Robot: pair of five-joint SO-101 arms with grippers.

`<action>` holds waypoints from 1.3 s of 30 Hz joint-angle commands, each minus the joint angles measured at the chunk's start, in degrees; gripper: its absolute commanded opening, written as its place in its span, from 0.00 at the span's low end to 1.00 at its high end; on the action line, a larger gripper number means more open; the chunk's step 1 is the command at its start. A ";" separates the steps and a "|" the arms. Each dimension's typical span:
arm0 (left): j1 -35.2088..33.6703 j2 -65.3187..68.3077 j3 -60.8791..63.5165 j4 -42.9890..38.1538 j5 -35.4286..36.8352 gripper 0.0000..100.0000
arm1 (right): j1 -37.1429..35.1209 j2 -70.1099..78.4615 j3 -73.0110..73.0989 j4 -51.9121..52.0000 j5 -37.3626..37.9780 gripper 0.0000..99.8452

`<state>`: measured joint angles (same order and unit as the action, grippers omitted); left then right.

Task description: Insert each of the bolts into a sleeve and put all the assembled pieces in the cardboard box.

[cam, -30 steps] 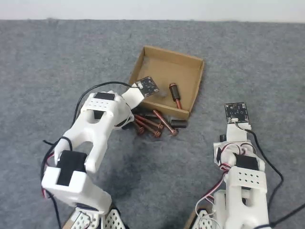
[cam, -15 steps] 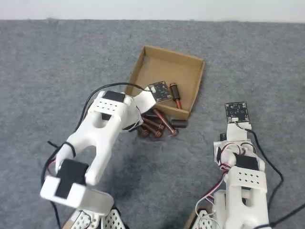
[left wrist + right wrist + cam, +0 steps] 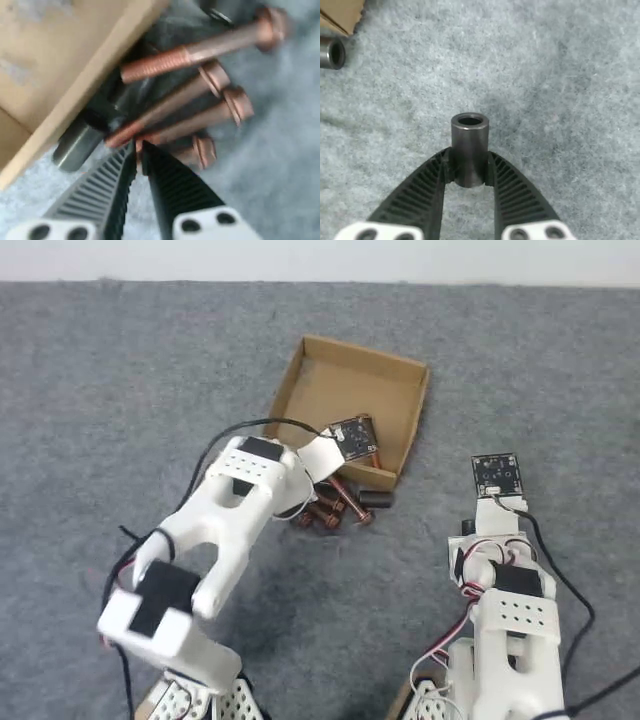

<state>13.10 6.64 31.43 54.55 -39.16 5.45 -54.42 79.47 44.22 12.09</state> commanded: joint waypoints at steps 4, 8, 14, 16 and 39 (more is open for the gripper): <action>-2.02 1.23 -1.27 -6.15 6.95 0.01 | 0.22 -1.36 -0.26 -1.01 1.05 0.01; -2.55 1.32 -1.36 -5.98 7.03 0.01 | 0.22 -1.36 -0.26 -1.01 1.05 0.01; -4.75 1.32 -1.71 -5.80 11.60 0.01 | 0.22 -1.36 -0.26 -1.01 1.05 0.01; -6.24 1.32 -1.80 -6.24 13.98 0.01 | 0.22 -1.36 -0.26 -0.92 1.05 0.01; -7.65 1.58 -1.54 2.81 16.44 0.01 | 0.22 -1.36 -0.26 -0.92 1.05 0.01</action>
<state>5.54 8.31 31.60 52.70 -23.43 5.45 -54.42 79.47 44.22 12.09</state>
